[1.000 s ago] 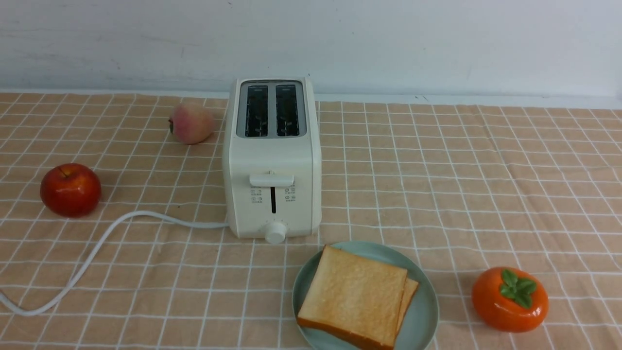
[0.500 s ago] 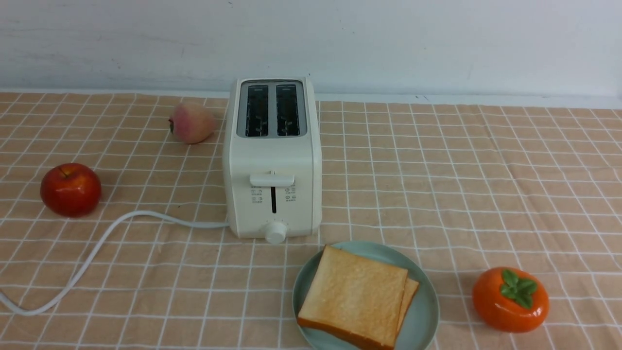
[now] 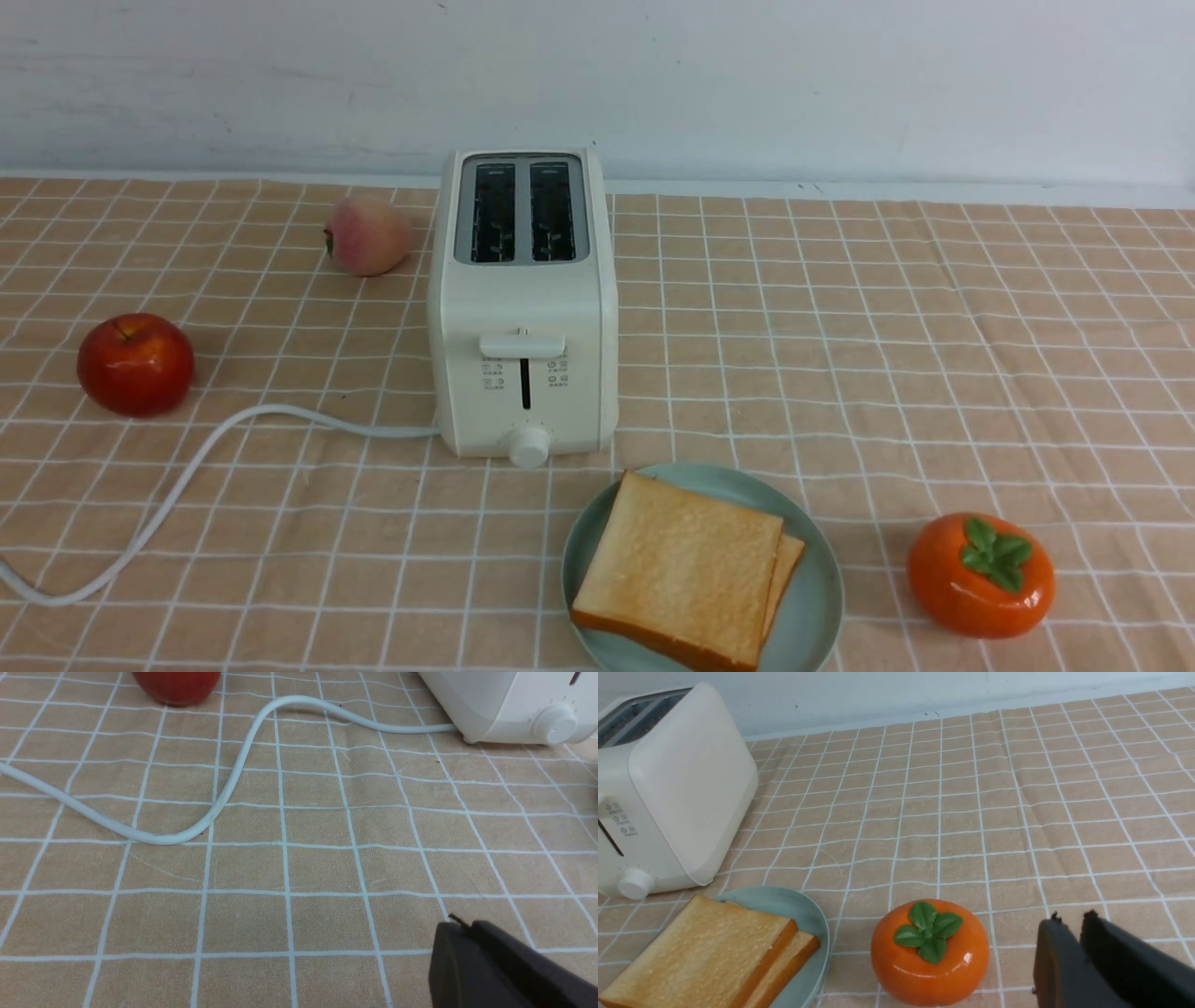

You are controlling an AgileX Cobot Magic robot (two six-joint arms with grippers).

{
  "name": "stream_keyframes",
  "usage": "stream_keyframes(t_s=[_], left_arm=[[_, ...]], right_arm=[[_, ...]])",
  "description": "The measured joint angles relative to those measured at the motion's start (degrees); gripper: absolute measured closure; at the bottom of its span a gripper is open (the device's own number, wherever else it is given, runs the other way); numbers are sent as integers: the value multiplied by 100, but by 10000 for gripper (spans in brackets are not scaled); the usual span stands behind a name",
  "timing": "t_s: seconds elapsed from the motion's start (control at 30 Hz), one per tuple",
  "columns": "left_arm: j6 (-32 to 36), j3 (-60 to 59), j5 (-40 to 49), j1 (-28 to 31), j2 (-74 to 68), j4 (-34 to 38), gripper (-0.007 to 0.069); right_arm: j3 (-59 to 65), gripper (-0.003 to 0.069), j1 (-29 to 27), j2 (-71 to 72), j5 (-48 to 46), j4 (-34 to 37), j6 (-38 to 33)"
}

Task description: Take toasted bread from bread machine on light coffee tablecloth place on plate.

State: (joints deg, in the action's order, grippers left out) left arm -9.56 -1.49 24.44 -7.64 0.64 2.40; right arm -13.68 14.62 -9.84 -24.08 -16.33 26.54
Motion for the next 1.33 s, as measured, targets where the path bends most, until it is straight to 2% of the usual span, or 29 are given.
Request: stream_keyframes(t_s=[0.13, 0.2, 0.37, 0.43, 0.6, 1.33], left_arm=[[4, 0, 0, 0, 0, 4, 607], [4, 0, 0, 0, 0, 4, 607], [4, -5, -5, 0, 0, 4, 606], [4, -5, -5, 0, 0, 4, 606], [4, -5, -5, 0, 0, 4, 602], [4, -5, -6, 0, 0, 4, 586]], right_arm=[[216, 576, -87, 179, -14, 11, 0], [382, 573, -373, 396, -37, 11, -108], [825, 568, -1011, 805, -42, 420, -800], [1163, 565, -1186, 1002, -42, 867, -1331], [1424, 559, -1227, 1040, 73, 1075, -1834], [1434, 546, -1238, 1040, 98, 1075, -1934]])
